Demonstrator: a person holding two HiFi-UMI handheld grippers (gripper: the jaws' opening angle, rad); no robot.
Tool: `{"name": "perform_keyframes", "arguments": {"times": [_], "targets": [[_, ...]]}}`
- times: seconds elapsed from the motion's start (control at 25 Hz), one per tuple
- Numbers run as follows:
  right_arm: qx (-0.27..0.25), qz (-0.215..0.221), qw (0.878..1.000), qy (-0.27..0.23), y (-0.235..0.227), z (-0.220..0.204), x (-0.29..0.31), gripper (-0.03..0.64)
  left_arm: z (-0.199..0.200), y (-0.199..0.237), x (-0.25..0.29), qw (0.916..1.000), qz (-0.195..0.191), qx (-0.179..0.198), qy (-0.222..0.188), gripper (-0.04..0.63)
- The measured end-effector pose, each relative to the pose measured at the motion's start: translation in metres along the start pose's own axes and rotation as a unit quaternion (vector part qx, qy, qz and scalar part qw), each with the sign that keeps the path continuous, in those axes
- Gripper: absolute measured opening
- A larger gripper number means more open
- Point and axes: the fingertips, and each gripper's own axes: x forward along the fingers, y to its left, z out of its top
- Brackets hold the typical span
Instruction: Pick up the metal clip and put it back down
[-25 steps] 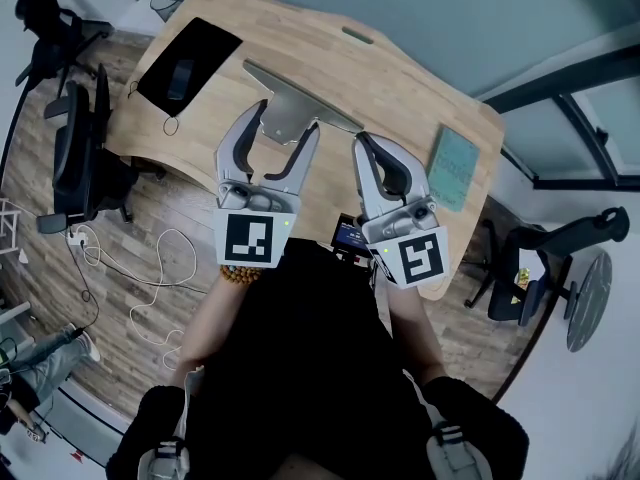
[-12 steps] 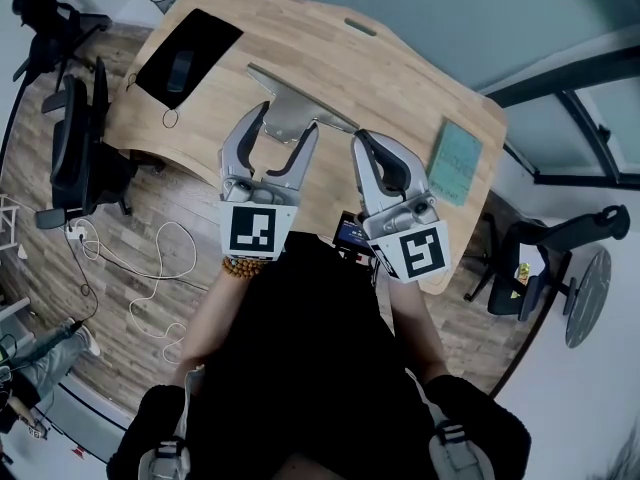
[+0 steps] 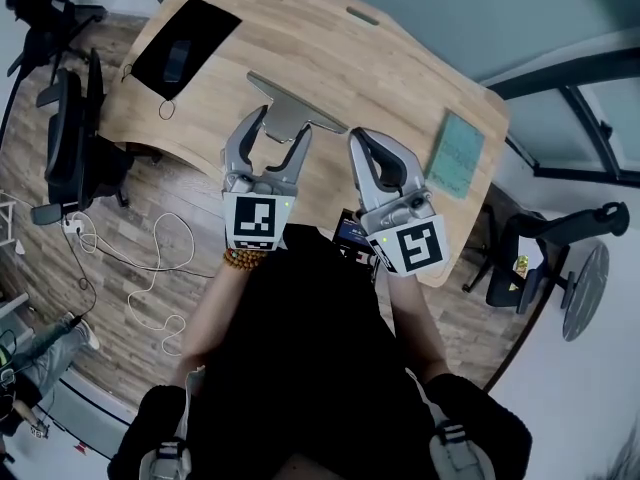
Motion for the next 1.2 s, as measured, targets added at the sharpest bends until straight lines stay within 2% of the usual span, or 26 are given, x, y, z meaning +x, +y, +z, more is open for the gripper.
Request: {"name": "perform_keyframes", "arguments": {"times": [0.48,0.76,1.0,1.2], "targets": [[0.006,0.001,0.999,0.031,0.001,-0.023,0.002,0.023,-0.078,-0.003,0.012,0.9975,-0.006,-0.007,0.07,0.287],[0.001,0.01,0.998,0.055,0.006,-0.037,0.004,0.023,-0.145,-0.005,0.015,0.991,-0.01,-0.019,0.132,0.287],[0.002,0.02,0.997,0.071,0.011,-0.05,0.006,0.023,-0.175,-0.011,0.021,0.9879,-0.018,-0.022,0.153,0.287],[0.008,0.018,0.996,0.085,0.008,-0.061,0.005,0.023,-0.207,-0.021,0.032,0.9845,-0.035,-0.004,0.172,0.287]]}}
